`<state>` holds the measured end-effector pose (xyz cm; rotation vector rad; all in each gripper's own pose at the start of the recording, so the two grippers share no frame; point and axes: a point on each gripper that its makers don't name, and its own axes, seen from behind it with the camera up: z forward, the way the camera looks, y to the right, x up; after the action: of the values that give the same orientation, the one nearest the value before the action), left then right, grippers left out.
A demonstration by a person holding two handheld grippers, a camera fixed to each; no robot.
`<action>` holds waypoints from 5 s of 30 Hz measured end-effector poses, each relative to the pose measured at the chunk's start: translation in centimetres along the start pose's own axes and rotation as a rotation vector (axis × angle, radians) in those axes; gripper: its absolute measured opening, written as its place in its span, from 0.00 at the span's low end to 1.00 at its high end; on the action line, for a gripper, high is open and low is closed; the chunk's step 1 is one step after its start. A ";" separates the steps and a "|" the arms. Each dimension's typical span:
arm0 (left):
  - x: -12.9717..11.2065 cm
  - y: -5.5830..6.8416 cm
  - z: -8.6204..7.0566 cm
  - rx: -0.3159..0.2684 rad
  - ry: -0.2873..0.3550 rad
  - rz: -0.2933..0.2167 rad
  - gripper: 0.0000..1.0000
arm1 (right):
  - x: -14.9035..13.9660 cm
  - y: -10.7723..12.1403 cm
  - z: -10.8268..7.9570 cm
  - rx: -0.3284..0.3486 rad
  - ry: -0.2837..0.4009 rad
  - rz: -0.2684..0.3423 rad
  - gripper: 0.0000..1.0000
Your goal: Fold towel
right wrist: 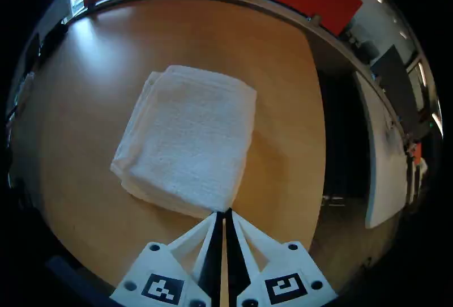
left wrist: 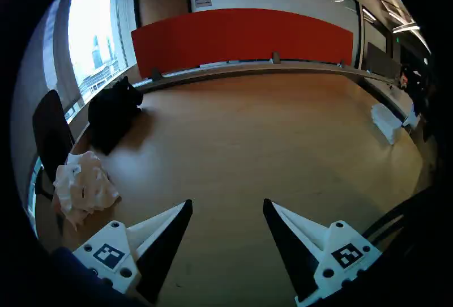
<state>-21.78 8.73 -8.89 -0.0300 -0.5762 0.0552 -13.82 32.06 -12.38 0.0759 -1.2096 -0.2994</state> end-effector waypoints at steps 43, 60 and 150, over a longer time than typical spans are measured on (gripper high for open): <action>0.8 0.0 0.6 -0.014 0.018 -0.006 0.92 | 0.5 -1.2 -1.4 -0.037 0.061 0.050 0.91; 1.2 -0.8 0.3 -0.009 0.038 -0.023 0.93 | 3.4 -3.6 -2.3 -0.019 0.150 0.252 0.91; 17.0 -6.6 -0.8 0.093 0.440 -0.122 0.92 | 25.5 -15.8 -21.7 -0.088 1.106 0.255 0.92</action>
<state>-6.83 3.15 -0.05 0.0823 -0.1347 -0.0434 11.52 7.89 -0.35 0.0023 -0.1011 -0.0498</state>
